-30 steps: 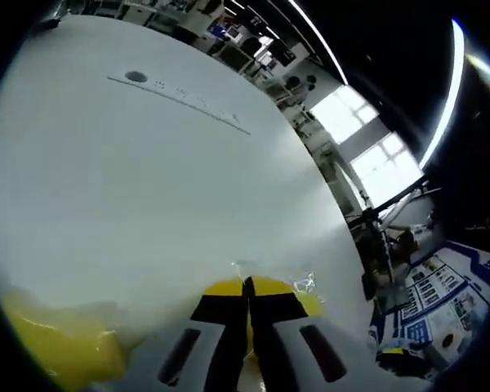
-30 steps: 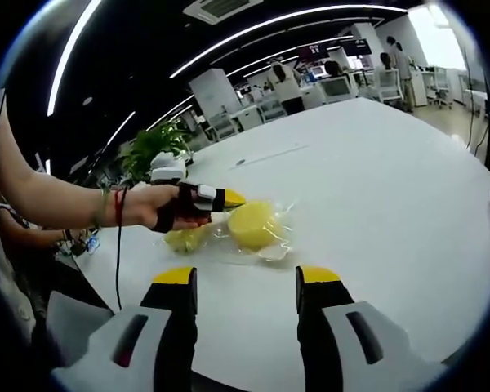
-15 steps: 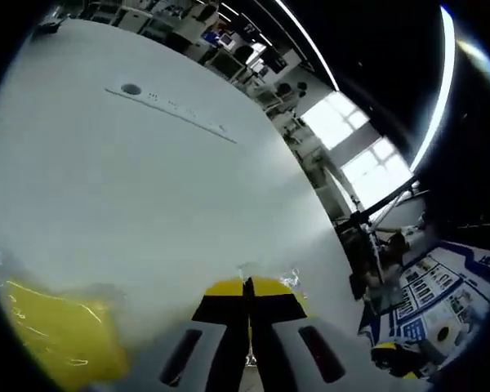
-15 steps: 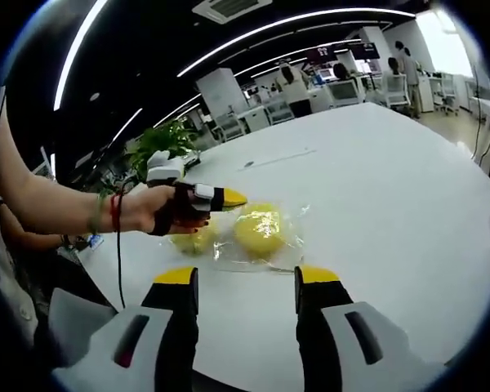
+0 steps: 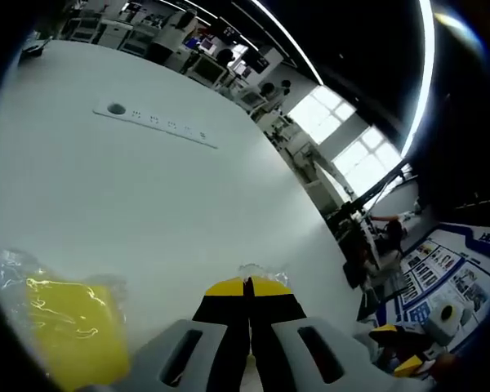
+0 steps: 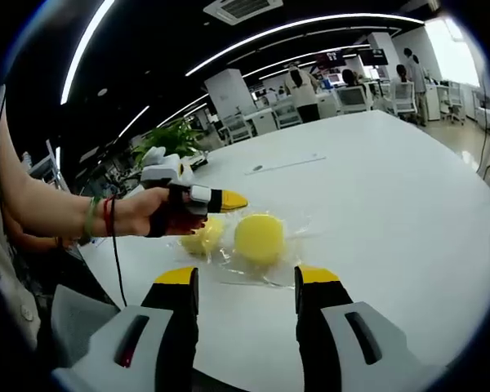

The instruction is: Compare the silicone blocks by pressing each to a similar depth, holding the contact briefly, and releasing to observe deformation and rebound differences across the visible hardness samples.

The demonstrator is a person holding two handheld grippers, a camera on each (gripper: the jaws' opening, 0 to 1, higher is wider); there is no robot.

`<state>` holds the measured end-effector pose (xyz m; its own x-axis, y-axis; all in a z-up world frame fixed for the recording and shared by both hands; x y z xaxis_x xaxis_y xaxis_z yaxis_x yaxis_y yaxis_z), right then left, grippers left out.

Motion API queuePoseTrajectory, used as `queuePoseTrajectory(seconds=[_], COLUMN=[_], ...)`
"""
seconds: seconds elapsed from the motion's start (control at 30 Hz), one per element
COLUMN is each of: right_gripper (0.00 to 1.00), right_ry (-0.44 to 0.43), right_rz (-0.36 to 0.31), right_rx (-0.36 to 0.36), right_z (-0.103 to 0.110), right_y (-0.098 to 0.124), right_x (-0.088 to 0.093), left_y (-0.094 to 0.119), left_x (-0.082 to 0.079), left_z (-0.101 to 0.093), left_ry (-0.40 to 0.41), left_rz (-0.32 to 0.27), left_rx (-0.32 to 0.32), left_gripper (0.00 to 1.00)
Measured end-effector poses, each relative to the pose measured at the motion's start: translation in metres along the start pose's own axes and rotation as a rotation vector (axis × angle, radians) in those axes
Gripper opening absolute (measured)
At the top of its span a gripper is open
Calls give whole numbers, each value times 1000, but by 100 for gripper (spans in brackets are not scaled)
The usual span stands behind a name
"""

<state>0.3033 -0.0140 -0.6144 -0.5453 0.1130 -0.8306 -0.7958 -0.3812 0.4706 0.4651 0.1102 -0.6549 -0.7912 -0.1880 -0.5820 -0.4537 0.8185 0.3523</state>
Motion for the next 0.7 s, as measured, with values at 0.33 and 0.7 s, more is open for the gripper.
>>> queuePoseTrajectory(seconds=[0.33, 0.7], right_gripper=[43, 43], right_ry=[29, 55], right_rz=[-11, -16], right_rx=[-9, -13], right_z=[8, 12], right_y=[5, 7], right_x=[-6, -12], left_y=[12, 25], left_x=[-4, -13], left_z=[-13, -28], left_ry=[-18, -55], left_rz=[-21, -33], left_rx=[27, 62], left_gripper=[0, 0])
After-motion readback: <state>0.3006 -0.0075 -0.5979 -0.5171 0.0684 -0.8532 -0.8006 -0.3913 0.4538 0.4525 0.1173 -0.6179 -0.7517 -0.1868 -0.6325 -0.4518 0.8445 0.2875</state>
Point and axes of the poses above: the point that each gripper's makers call its tool centre point, and the gripper's own axes: y roughly backward along the fingers, z roughly to its left, x roughly out of its underside, the point moved 3 cm from there along y, roughly backward along the fingers, and after that the axes turned 9 degrees about x, right-handed, at the moved point
